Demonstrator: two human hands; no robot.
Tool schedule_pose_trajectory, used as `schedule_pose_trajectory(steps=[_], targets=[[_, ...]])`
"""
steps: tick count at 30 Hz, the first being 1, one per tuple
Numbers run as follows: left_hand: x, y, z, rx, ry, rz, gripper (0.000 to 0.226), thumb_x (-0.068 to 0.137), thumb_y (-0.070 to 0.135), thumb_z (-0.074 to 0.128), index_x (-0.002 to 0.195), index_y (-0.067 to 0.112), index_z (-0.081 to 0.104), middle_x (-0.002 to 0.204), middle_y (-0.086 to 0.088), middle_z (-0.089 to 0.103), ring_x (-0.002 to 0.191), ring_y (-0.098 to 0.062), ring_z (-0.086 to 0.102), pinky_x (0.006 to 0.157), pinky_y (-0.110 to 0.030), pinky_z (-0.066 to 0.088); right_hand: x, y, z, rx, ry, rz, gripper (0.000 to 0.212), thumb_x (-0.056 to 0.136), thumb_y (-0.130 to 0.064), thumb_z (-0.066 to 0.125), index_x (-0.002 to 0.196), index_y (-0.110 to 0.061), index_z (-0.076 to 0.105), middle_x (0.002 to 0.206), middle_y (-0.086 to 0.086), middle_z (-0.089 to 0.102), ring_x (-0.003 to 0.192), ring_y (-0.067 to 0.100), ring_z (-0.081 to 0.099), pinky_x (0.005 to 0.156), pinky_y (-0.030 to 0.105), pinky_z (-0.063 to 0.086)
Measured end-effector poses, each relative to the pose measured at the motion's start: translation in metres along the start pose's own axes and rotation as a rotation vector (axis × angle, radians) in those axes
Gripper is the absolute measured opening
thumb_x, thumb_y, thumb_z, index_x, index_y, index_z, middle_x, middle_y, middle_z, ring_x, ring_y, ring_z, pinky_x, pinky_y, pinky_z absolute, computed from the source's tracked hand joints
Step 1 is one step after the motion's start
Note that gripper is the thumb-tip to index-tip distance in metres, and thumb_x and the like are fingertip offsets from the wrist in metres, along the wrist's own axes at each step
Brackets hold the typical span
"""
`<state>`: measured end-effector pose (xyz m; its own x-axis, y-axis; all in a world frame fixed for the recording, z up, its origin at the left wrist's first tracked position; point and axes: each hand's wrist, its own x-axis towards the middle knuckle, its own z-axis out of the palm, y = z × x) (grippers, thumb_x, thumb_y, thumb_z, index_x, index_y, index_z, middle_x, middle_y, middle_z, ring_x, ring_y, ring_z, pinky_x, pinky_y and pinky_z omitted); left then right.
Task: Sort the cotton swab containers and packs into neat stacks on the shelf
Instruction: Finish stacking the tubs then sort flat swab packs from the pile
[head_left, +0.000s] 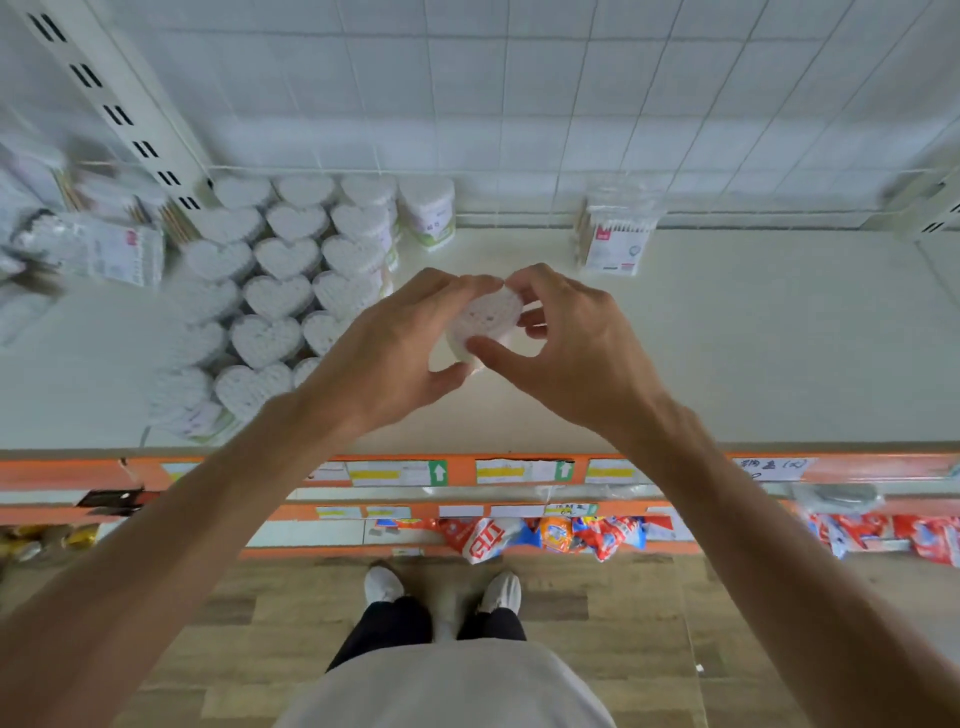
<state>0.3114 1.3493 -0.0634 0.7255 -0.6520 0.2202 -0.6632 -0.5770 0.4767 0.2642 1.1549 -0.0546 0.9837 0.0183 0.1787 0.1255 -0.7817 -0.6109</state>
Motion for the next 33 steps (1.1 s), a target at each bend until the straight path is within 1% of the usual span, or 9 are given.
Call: schedule_pose_trajectory(steps=[2, 4, 8, 12, 14, 18, 23, 28, 33], targets=[[0.002, -0.012, -0.01, 0.071, -0.026, 0.007, 0.075, 0.082, 0.023, 0.079, 0.148, 0.023, 0.044, 0.138, 0.0, 0.052, 0.121, -0.019, 0.055, 0.092, -0.043, 0.054, 0.017, 0.0, 0.001, -0.158, -0.043, -0.062, 0.056, 0.08, -0.052, 0.076, 0.119, -0.018, 0.056, 0.108, -0.001, 0.067, 0.092, 0.021, 0.066, 0.079, 0.042, 0.056], [0.002, -0.023, -0.022, 0.126, -0.02, -0.029, 0.073, 0.085, 0.027, 0.075, 0.15, 0.026, 0.042, 0.144, 0.0, 0.05, 0.128, -0.02, 0.051, 0.097, -0.042, 0.051, 0.036, 0.002, 0.003, -0.238, -0.083, -0.07, 0.058, 0.08, -0.053, 0.075, 0.121, -0.018, 0.055, 0.11, 0.001, 0.066, 0.095, 0.024, 0.065, 0.081, 0.042, 0.054], [0.003, -0.051, -0.046, 0.219, -0.012, -0.159, 0.069, 0.09, 0.038, 0.07, 0.151, 0.032, 0.039, 0.151, -0.001, 0.043, 0.138, -0.021, 0.04, 0.11, -0.036, 0.033, 0.074, 0.01, 0.015, -0.169, -0.084, -0.025, 0.06, 0.077, -0.057, 0.076, 0.117, -0.016, 0.057, 0.109, 0.001, 0.068, 0.093, 0.02, 0.066, 0.082, 0.043, 0.057], [0.003, -0.072, -0.058, 0.218, -0.053, -0.256, 0.068, 0.091, 0.046, 0.065, 0.152, 0.034, 0.036, 0.156, -0.003, 0.038, 0.144, -0.023, 0.033, 0.115, -0.044, 0.031, 0.105, 0.012, 0.038, -0.088, -0.076, 0.029, 0.061, 0.077, -0.054, 0.08, 0.116, -0.013, 0.059, 0.107, 0.003, 0.069, 0.092, 0.02, 0.067, 0.082, 0.041, 0.058], [0.002, -0.077, -0.06, 0.214, -0.059, -0.253, 0.068, 0.09, 0.046, 0.065, 0.151, 0.035, 0.036, 0.154, -0.002, 0.039, 0.143, -0.022, 0.034, 0.114, -0.043, 0.033, 0.114, 0.012, 0.051, -0.072, -0.08, 0.037, 0.06, 0.076, -0.053, 0.08, 0.116, -0.013, 0.059, 0.106, 0.004, 0.069, 0.092, 0.022, 0.067, 0.082, 0.043, 0.057], [0.0, -0.082, -0.062, 0.18, -0.01, -0.239, 0.064, 0.091, 0.042, 0.066, 0.148, 0.032, 0.041, 0.147, 0.001, 0.044, 0.136, -0.02, 0.04, 0.105, -0.033, 0.033, 0.122, 0.01, 0.068, -0.032, -0.059, 0.068, 0.061, 0.076, -0.053, 0.079, 0.118, -0.013, 0.059, 0.107, 0.004, 0.068, 0.092, 0.022, 0.067, 0.082, 0.043, 0.057], [0.0, -0.086, -0.069, 0.154, 0.0, -0.233, 0.061, 0.093, 0.049, 0.06, 0.148, 0.032, 0.042, 0.146, 0.003, 0.045, 0.136, -0.017, 0.039, 0.11, -0.04, 0.036, 0.13, 0.01, 0.074, -0.005, -0.035, 0.103, 0.059, 0.077, -0.048, 0.08, 0.12, -0.015, 0.059, 0.108, 0.002, 0.068, 0.095, 0.021, 0.066, 0.083, 0.041, 0.056], [0.0, -0.092, -0.074, 0.149, -0.009, -0.231, 0.062, 0.093, 0.049, 0.06, 0.149, 0.032, 0.04, 0.147, 0.003, 0.046, 0.137, -0.017, 0.039, 0.111, -0.039, 0.035, 0.138, 0.008, 0.076, 0.005, -0.047, 0.13, 0.062, 0.077, -0.048, 0.08, 0.125, -0.016, 0.058, 0.11, 0.001, 0.067, 0.098, 0.02, 0.066, 0.086, 0.04, 0.056], [-0.004, -0.093, -0.075, 0.125, 0.017, -0.216, 0.059, 0.093, 0.046, 0.06, 0.147, 0.027, 0.045, 0.141, 0.002, 0.051, 0.131, -0.016, 0.044, 0.104, -0.03, 0.034, 0.137, 0.003, 0.076, 0.006, -0.057, 0.149, 0.07, 0.079, -0.047, 0.079, 0.133, -0.015, 0.048, 0.112, 0.005, 0.065, 0.1, 0.023, 0.064, 0.089, 0.041, 0.055]])
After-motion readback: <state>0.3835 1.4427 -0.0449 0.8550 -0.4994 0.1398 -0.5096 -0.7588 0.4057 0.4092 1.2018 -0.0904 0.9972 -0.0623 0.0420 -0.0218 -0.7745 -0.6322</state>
